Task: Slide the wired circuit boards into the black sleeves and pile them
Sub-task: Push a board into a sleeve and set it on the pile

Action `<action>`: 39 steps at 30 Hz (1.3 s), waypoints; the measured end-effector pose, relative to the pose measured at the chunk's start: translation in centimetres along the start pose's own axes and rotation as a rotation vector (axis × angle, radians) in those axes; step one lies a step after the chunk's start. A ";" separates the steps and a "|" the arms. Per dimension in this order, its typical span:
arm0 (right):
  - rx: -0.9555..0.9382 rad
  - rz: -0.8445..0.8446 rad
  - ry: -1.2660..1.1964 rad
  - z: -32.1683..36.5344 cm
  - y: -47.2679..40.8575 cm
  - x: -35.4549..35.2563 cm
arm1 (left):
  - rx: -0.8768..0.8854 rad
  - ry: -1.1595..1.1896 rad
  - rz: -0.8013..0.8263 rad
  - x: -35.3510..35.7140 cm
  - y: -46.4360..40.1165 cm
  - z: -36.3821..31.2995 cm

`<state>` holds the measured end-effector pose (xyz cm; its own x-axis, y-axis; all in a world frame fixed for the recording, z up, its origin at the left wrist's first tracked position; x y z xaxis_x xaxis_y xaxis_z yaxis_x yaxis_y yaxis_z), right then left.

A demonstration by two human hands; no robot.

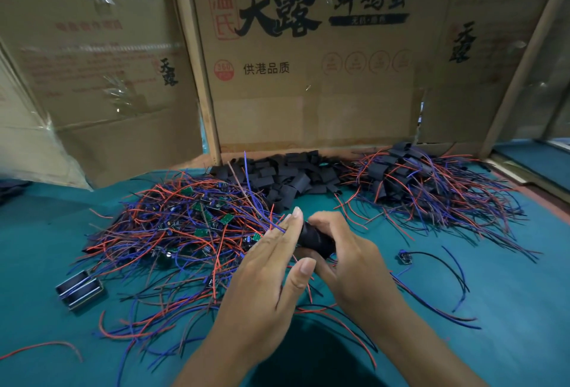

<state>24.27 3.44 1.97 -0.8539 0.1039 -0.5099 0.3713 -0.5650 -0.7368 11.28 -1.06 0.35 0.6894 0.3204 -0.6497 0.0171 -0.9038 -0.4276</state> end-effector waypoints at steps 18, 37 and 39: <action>-0.008 0.076 0.121 -0.3 0.3 0.6 | -0.119 0.137 0.076 1.4 0.0 1.2; 0.004 0.110 0.232 -1.7 0.5 1.1 | -0.067 -0.053 0.017 0.1 -0.2 0.8; -0.006 0.110 0.236 -1.6 0.5 1.1 | -0.071 -0.068 0.028 0.1 -0.2 0.9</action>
<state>24.11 4.61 0.30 -0.6999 0.2311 -0.6758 0.4596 -0.5786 -0.6738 10.71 -0.56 -0.18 0.6396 0.3110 -0.7030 0.0518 -0.9299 -0.3642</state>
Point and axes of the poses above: each hand's wrist, its own y-axis away from the middle knuckle, its own x-axis out of the palm, z = x × y, the point moved 5 cm from there along -y, towards the middle knuckle, and after that the axes turned 10 degrees about -x, right-handed, at the moved point
